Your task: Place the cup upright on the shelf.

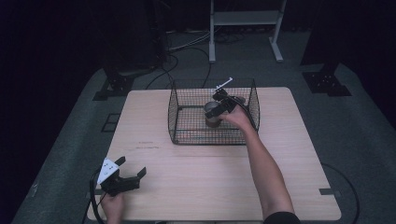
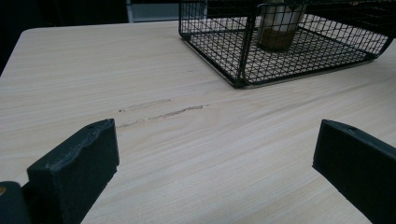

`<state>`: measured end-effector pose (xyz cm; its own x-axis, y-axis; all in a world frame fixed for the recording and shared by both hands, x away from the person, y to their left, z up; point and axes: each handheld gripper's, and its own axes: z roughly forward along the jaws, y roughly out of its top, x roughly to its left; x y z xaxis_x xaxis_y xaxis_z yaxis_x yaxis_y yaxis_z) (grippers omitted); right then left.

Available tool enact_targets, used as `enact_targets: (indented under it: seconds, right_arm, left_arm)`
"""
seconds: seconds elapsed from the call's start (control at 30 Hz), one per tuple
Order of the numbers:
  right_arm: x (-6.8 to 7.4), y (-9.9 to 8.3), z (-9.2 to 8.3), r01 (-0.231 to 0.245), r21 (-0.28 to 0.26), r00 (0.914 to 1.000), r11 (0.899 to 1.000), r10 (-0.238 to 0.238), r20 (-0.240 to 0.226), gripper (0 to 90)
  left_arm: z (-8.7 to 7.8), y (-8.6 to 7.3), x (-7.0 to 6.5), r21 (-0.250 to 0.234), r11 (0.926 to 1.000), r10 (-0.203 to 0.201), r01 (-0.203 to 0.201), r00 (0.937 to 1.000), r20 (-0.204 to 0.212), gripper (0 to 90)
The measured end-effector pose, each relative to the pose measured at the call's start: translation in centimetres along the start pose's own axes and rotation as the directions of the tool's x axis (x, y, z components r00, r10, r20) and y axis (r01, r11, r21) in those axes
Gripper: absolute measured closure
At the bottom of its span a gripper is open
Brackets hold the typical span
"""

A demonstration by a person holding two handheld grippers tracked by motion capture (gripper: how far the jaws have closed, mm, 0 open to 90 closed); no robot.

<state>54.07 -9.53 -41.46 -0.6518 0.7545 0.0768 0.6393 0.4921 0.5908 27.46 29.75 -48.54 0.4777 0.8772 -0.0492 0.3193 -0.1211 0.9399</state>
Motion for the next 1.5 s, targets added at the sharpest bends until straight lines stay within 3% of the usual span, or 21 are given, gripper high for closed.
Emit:
enact_targets:
  seconds: [0.4, 0.63, 0.77, 0.9, 1.5]
  right_arm:
    - [0.0, 0.2, -0.6, -0.023, -0.049, 0.9997, 0.999, 0.023, 0.003, 9.3]
    - [-0.1, 0.4, -2.4, -0.047, -0.113, 0.9989, 0.992, 0.047, -0.003, 8.2]
    - [-0.2, 0.2, -3.9, -0.076, -0.164, 0.9968, 0.984, 0.071, -0.037, 8.2]
    - [0.0, -0.2, -5.3, -0.072, -0.198, 0.9966, 0.978, 0.062, -0.053, 8.2]
    - [1.8, -1.7, -8.8, 0.013, -0.224, 0.9951, 0.975, -0.034, -0.092, 8.2]
  left_arm:
    - [0.0, 0.0, 0.0, -0.003, 1.0000, 0.001, -0.001, 1.0000, 0.003, 0.0]
    - [0.0, 0.0, -0.1, -0.001, 1.0000, 0.001, -0.001, 1.0000, 0.003, 0.0]
    - [-0.1, 0.0, -0.1, -0.002, 1.0000, 0.000, 0.000, 1.0000, 0.004, 0.0]
    - [-0.1, 0.0, -0.1, 0.000, 1.0000, 0.001, -0.001, 1.0000, 0.004, 0.0]
    - [-0.1, 0.0, -0.1, 0.000, 1.0000, 0.003, -0.003, 1.0000, 0.004, 0.0]
